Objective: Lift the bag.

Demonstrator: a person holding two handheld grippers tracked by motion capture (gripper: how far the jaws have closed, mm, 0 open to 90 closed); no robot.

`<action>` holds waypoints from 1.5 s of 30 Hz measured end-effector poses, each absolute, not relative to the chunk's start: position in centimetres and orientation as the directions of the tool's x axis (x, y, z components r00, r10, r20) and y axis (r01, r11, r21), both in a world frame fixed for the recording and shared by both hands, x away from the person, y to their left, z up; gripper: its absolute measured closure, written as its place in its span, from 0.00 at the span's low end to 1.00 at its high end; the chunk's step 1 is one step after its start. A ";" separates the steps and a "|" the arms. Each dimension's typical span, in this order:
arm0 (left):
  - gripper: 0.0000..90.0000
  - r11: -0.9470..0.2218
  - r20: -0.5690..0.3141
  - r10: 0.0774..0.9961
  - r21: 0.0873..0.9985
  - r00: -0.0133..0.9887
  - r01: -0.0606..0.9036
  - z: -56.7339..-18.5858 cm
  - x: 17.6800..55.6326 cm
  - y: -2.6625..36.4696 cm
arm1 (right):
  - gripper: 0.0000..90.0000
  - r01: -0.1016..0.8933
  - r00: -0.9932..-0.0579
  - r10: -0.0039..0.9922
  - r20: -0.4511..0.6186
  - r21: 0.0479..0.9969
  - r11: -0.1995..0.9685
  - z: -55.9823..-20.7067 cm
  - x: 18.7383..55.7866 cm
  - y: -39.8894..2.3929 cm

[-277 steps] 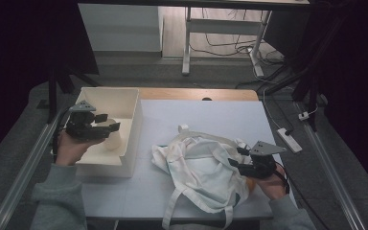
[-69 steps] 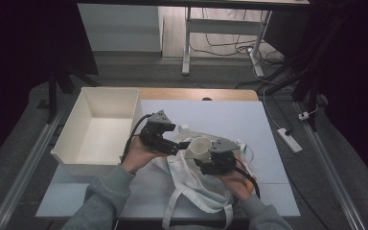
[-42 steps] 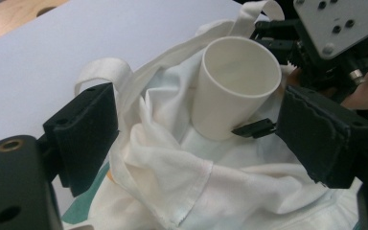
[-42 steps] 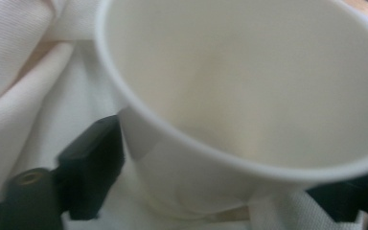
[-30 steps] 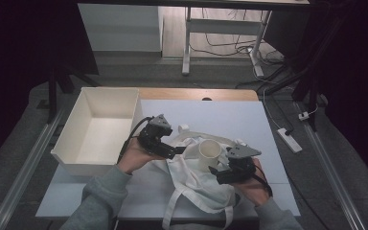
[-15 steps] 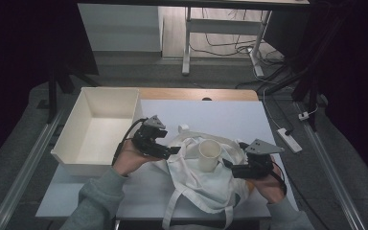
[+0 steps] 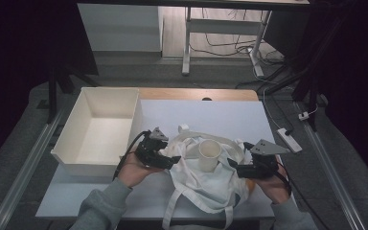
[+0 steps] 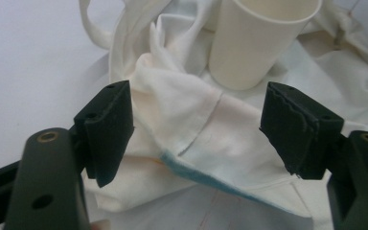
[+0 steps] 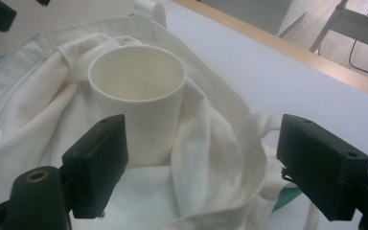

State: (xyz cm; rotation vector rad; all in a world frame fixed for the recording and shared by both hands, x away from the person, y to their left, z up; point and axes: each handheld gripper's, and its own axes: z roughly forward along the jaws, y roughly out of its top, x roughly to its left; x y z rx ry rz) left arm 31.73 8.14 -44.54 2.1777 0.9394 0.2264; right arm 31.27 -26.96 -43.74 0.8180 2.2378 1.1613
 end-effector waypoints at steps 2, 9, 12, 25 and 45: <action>0.31 -0.461 -0.113 0.696 0.686 0.709 0.563 -45.0 31.5 8.0 | 0.20 0.284 -0.698 0.702 -0.141 0.846 0.452 -43.7 31.2 -27.3; 0.38 -0.449 -0.118 0.727 0.663 0.676 0.598 -46.5 31.1 8.0 | 0.20 0.279 -0.689 0.710 -0.147 0.850 0.447 -43.3 31.1 -27.7; 0.46 -0.441 -0.138 0.731 0.651 0.668 0.617 -47.1 31.1 8.2 | 0.21 0.286 -0.678 0.719 -0.155 0.846 0.451 -43.4 31.1 -28.0; 0.78 -0.405 -0.251 0.719 0.607 0.648 0.684 -49.0 31.8 9.3 | 0.33 0.417 -0.640 0.749 -0.172 0.741 0.526 -45.7 31.2 -27.9; 0.91 -0.429 -0.248 0.683 0.624 0.687 0.653 -48.7 31.6 9.7 | 0.34 0.552 -0.568 0.811 -0.141 0.666 0.503 -46.0 29.5 -26.6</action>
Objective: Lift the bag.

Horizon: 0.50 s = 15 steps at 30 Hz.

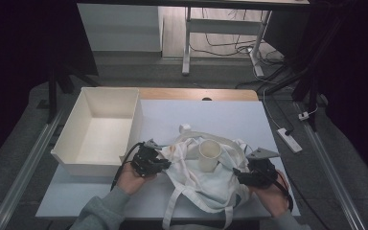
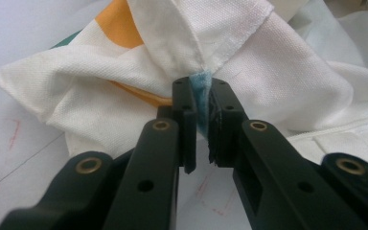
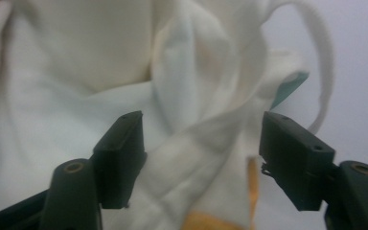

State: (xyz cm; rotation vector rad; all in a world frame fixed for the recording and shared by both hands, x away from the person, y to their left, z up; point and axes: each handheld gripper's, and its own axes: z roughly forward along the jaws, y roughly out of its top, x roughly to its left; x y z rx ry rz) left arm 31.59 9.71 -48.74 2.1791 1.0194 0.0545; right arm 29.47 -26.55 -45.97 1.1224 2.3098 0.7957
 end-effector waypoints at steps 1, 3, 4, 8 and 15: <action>0.91 -0.429 -0.249 0.683 0.624 0.687 0.653 -48.8 31.6 9.7 | 0.34 0.550 -0.575 0.806 -0.138 0.664 0.506 -46.1 28.9 -26.4; 0.91 -0.429 -0.250 0.682 0.625 0.687 0.653 -48.8 31.6 9.7 | 0.33 0.547 -0.591 0.795 -0.135 0.657 0.519 -46.6 27.8 -26.1; 0.91 -0.429 -0.250 0.682 0.625 0.687 0.652 -48.7 31.6 9.7 | 0.34 0.545 -0.598 0.790 -0.135 0.654 0.524 -46.8 27.4 -25.9; 0.91 -0.421 -0.250 0.685 0.630 0.684 0.652 -48.6 31.5 9.7 | 0.45 0.522 -0.617 0.766 -0.178 0.635 0.569 -47.4 26.6 -25.5; 0.91 -0.401 -0.261 0.679 0.651 0.686 0.645 -48.3 31.5 10.0 | 0.77 0.492 -0.590 0.773 -0.235 0.654 0.575 -46.7 27.2 -27.2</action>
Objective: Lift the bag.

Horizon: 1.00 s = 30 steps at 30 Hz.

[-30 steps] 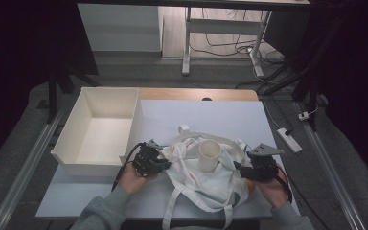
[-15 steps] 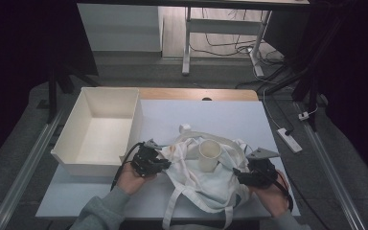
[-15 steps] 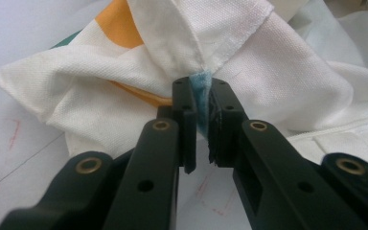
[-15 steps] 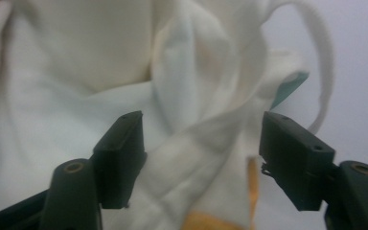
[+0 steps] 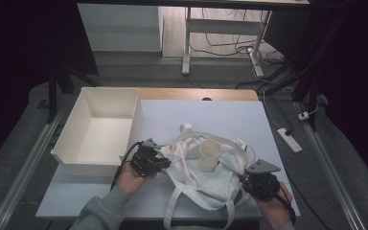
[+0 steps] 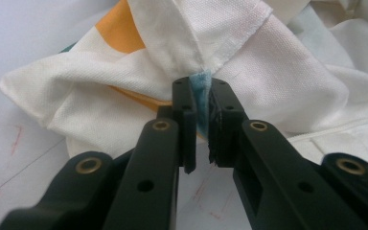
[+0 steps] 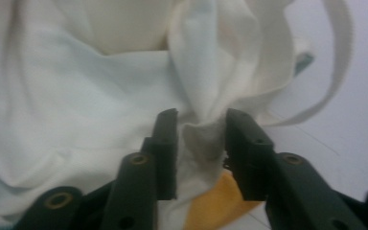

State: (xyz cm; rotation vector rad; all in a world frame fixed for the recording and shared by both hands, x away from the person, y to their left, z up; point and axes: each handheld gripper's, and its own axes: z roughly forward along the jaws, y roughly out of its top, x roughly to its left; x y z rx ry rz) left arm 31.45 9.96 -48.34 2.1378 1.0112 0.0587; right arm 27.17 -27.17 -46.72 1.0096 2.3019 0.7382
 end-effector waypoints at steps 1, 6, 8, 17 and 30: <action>0.91 -0.398 -0.263 0.678 0.655 0.687 0.643 -48.3 31.4 10.0 | 0.78 0.498 -0.583 0.776 -0.239 0.650 0.575 -46.7 27.3 -27.4; 0.91 -0.395 -0.267 0.672 0.660 0.691 0.639 -48.2 31.4 10.0 | 0.76 0.546 -0.548 0.802 -0.236 0.626 0.557 -47.3 28.4 -28.4; 0.91 -0.396 -0.269 0.669 0.659 0.692 0.639 -48.2 31.4 10.0 | 0.74 0.570 -0.537 0.815 -0.219 0.618 0.541 -47.7 29.0 -28.7; 0.91 -0.387 -0.273 0.665 0.669 0.695 0.634 -48.1 31.5 10.1 | 0.83 0.576 -0.557 0.818 -0.142 0.644 0.504 -48.0 29.7 -29.2; 0.91 -0.386 -0.267 0.659 0.682 0.703 0.621 -47.9 31.5 10.1 | 0.63 0.551 -0.531 0.847 -0.033 0.745 0.375 -47.5 29.9 -29.9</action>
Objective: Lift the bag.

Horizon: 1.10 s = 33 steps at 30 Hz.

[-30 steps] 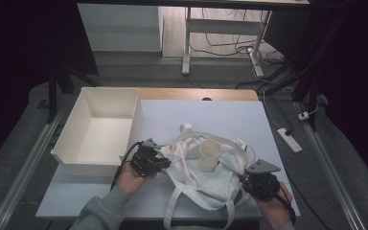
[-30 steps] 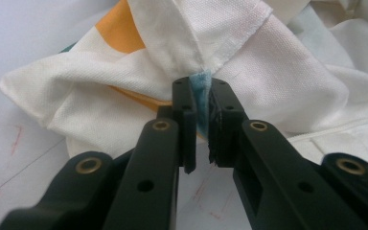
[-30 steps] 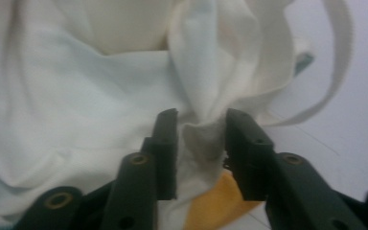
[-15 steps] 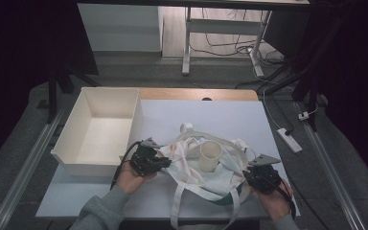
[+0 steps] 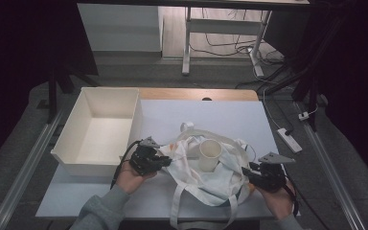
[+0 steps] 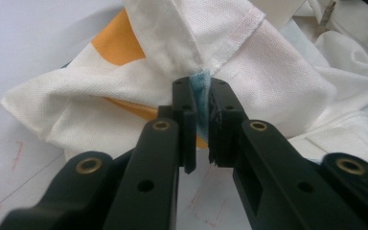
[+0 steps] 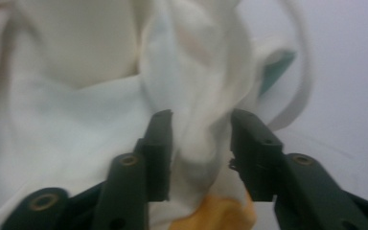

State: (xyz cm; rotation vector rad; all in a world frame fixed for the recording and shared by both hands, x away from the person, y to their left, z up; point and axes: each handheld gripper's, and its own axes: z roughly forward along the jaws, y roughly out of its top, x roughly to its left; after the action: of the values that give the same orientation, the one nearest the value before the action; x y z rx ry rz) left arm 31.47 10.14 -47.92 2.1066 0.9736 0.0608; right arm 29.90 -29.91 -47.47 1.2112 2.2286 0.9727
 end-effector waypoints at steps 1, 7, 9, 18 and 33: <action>0.91 -0.387 -0.268 0.658 0.681 0.704 0.621 -47.9 31.5 10.1 | 0.65 0.559 -0.523 0.851 -0.037 0.739 0.376 -47.6 30.2 -29.8; 0.91 -0.385 -0.270 0.657 0.683 0.704 0.621 -47.8 31.4 10.3 | 0.84 0.588 -0.533 0.836 -0.132 0.653 0.478 -48.0 30.9 -29.0; 0.91 -0.379 -0.274 0.656 0.687 0.704 0.621 -47.8 31.4 10.3 | 0.98 0.578 -0.526 0.823 -0.213 0.621 0.530 -47.6 30.4 -28.8; 0.91 -0.308 -0.256 0.647 0.774 0.718 0.553 -44.2 30.5 11.5 | 0.99 0.477 -0.590 0.802 -0.093 0.761 0.439 -42.9 28.7 -29.4; 0.93 -0.093 -0.260 0.687 0.895 0.679 0.436 -35.5 32.3 16.2 | 0.99 0.185 -0.522 0.836 -0.168 0.935 0.304 -30.3 33.2 -29.5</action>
State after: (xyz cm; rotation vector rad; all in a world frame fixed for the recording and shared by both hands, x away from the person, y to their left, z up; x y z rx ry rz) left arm 32.32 16.25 -35.52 1.7268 0.9081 0.2676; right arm 33.21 -29.46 -30.35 0.9077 1.9013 1.2368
